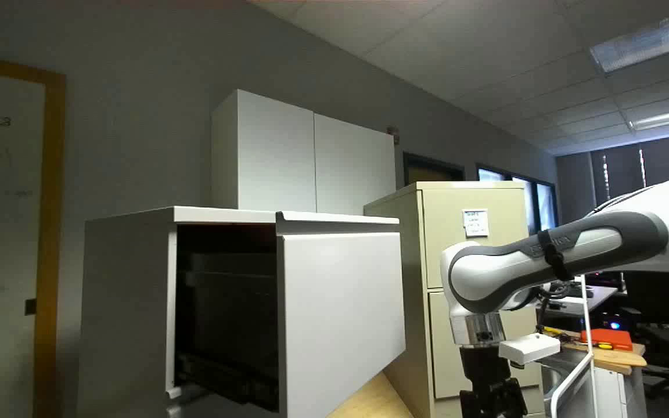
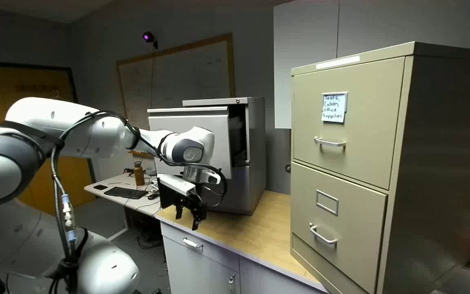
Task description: Close the open drawer
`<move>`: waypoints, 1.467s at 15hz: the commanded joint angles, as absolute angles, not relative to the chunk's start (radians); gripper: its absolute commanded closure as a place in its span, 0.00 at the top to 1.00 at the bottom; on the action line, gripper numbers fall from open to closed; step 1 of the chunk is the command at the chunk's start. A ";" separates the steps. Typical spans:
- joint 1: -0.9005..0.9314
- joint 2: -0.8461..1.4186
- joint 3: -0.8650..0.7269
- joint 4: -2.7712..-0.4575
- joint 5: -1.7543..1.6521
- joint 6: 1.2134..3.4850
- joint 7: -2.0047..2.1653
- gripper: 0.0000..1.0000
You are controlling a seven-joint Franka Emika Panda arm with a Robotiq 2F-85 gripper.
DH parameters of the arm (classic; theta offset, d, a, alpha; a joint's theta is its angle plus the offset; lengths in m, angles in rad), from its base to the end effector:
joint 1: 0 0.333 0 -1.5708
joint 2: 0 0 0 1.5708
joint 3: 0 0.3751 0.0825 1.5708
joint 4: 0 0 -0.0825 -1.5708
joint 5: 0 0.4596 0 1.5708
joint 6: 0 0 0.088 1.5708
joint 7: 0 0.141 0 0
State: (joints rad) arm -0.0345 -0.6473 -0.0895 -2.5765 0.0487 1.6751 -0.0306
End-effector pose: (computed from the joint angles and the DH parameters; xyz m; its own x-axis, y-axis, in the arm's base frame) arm 0.3471 -0.0362 0.4391 0.9661 -0.0635 -0.2501 -0.0928 -0.9899 -0.1070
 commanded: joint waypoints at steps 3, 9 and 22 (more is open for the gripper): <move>-0.044 -0.646 -0.082 -2.575 0.053 1.674 -0.035 1.00; -0.044 -0.646 -0.082 -2.575 0.053 1.674 -0.035 1.00; -0.040 -0.640 -0.038 -2.510 0.042 1.694 0.015 1.00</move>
State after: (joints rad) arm -0.0353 -0.6464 -0.0767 -2.5648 0.0482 1.6915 -0.0302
